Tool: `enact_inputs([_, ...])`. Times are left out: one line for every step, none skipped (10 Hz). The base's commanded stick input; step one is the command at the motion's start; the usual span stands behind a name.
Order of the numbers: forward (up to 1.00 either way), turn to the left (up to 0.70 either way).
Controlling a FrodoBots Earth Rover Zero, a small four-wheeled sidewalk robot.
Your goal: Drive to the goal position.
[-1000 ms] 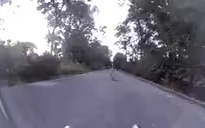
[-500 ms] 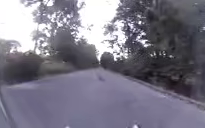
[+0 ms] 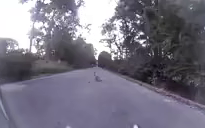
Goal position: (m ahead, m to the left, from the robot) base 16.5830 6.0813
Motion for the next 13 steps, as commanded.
enact_inputs([0.7, 0.0])
enact_inputs([0.7, 0.0])
enact_inputs([0.7, 0.0])
enact_inputs([0.7, 0.0])
enact_inputs([0.7, 0.0])
enact_inputs([0.7, 0.0])
enact_inputs([0.7, 0.0])
enact_inputs([0.7, 0.0])
enact_inputs([0.7, 0.0])
enact_inputs([0.7, 0.0])
enact_inputs([0.7, 0.0])
enact_inputs([0.7, 0.0])
enact_inputs([0.7, 0.0])
